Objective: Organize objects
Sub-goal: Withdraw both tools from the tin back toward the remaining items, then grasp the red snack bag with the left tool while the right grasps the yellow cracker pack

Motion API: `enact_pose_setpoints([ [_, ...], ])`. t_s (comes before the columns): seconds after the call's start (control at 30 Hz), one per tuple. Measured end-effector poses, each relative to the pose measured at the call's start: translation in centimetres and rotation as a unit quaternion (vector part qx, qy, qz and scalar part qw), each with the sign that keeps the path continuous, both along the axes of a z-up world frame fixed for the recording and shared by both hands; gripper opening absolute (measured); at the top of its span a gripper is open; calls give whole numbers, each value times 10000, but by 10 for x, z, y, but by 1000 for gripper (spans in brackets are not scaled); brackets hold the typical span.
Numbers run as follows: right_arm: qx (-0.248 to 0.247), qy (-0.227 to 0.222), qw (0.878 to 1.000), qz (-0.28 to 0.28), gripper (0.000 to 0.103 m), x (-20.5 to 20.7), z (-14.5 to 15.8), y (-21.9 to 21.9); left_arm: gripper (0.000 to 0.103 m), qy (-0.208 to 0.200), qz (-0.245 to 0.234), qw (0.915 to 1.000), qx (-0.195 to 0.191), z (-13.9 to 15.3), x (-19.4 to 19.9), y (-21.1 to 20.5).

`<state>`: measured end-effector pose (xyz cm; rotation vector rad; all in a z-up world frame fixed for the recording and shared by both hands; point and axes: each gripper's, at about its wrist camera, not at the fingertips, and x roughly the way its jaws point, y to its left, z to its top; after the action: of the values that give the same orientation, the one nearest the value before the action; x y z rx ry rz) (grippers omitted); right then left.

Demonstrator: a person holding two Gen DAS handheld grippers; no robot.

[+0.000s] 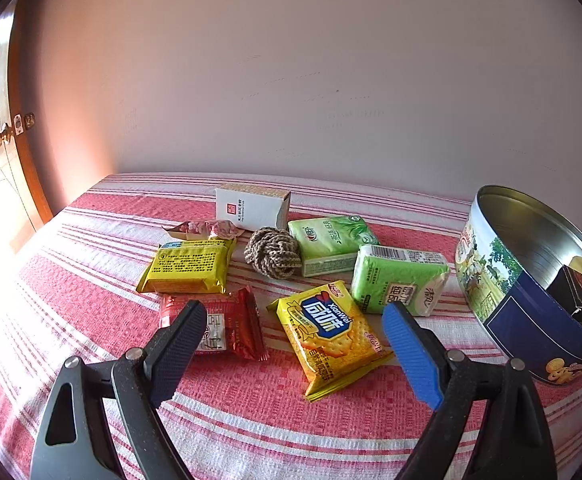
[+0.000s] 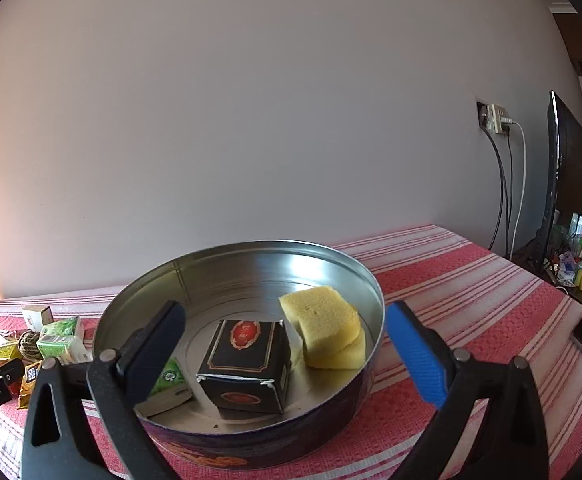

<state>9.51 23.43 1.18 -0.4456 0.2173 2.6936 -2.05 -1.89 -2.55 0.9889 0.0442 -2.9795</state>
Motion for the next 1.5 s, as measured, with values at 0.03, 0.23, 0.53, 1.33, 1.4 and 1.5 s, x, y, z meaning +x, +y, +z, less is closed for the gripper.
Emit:
enact_pose_setpoints([
  [0.03, 31, -7, 10000, 38, 103, 0, 0, -6, 91, -21, 10, 10000, 3, -1, -1, -3],
  [0.23, 83, -33, 9994, 337, 103, 0, -2, -38, 91, -160, 91, 9998, 92, -4, -8, -22],
  [0.53, 364, -343, 9947, 899, 103, -19, -8, -99, 91, -437, 230, 9983, 313, -11, -18, -67],
  [1.33, -632, -1670, 9601, 2153, 94, -81, -45, -161, 52, -1112, 63, 9930, 381, -30, -42, -62],
  [1.4, -619, -1748, 9570, 2231, 92, -85, -46, -165, 52, -1047, 161, 9935, 423, -28, -38, -67],
  [1.5, -493, -1889, 9516, 2373, 89, -94, -48, -177, 52, -800, 326, 9950, 497, -21, -31, -74],
])
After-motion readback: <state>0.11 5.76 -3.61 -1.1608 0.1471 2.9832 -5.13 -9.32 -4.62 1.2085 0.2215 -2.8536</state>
